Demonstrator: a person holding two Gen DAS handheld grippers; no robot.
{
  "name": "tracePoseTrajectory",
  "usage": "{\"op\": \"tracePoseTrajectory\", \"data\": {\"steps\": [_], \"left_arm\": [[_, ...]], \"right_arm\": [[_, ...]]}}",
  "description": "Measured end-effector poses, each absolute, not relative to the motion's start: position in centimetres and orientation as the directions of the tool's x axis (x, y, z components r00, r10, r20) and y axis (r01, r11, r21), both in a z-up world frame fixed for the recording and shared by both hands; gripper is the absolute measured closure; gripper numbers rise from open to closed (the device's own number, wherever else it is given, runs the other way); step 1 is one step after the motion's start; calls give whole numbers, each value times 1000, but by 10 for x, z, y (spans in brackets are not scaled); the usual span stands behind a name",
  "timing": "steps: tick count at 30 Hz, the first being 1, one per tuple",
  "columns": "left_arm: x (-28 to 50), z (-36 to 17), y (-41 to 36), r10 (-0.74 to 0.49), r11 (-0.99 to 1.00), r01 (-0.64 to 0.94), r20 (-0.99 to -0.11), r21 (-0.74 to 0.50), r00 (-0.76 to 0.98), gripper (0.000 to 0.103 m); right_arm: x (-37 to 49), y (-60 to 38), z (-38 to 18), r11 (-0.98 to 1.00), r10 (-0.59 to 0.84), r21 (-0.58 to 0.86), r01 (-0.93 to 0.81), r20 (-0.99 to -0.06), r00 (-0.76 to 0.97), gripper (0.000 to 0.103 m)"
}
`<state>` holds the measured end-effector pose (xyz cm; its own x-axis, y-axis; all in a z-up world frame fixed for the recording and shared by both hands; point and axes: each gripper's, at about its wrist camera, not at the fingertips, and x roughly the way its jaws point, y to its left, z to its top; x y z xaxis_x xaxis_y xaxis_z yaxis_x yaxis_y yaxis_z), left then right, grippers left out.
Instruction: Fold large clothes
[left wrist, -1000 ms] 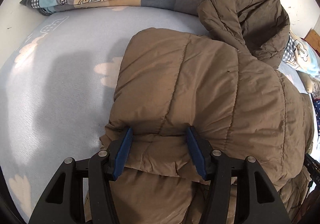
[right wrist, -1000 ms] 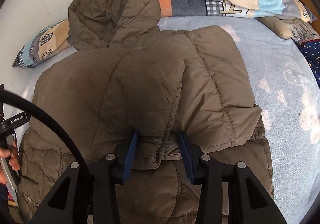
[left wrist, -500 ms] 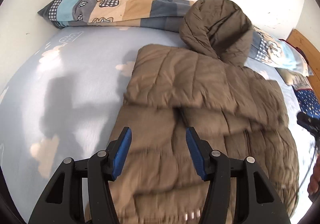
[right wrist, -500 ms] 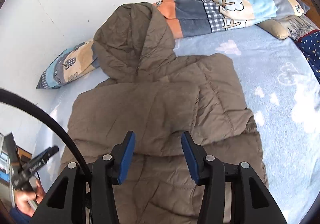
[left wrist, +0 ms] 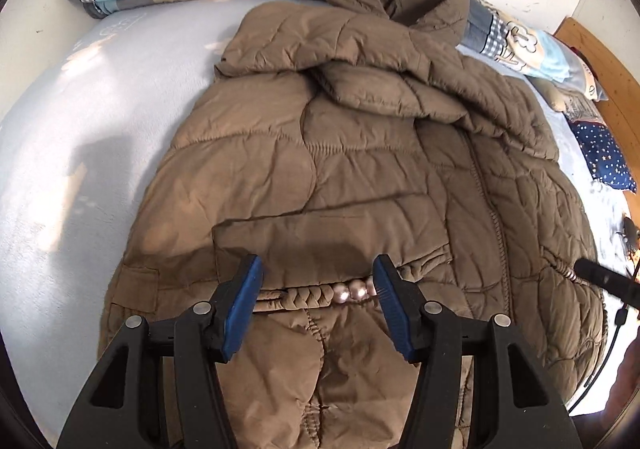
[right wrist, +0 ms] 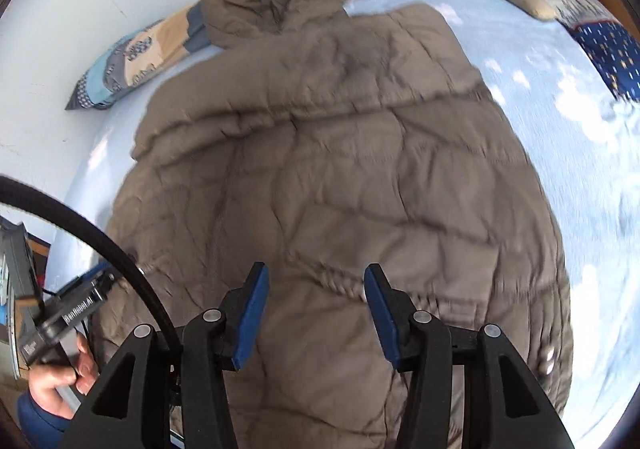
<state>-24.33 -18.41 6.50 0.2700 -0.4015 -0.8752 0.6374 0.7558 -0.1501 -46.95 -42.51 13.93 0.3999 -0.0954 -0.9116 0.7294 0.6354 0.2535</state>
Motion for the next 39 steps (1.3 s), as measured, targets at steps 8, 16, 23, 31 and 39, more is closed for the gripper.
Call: {"op": "tracePoseTrajectory", "data": {"steps": [8,16,23,31,39], "left_arm": [[-252,67,-201,-359,740,669,-881,-68,308,38],[-257,119,-227,-511,673,740,-722,1,467,36],[-231,97,-255,-433,691,722,-780,34,451,36],[-231,98,-260,-460,651,759,-796,0,394,36],[-226,99,-259,-469,663,748,-795,-29,385,36]], "right_arm": [[-470,-429,98,587,-24,248,770,-946,322,42],[-455,-427,140,644,-108,267,717,-896,431,41],[-443,-439,134,606,-88,303,735,-893,441,40],[-429,-441,141,614,-84,333,716,-874,479,40],[-426,-442,144,642,-121,325,695,-852,510,41]]}}
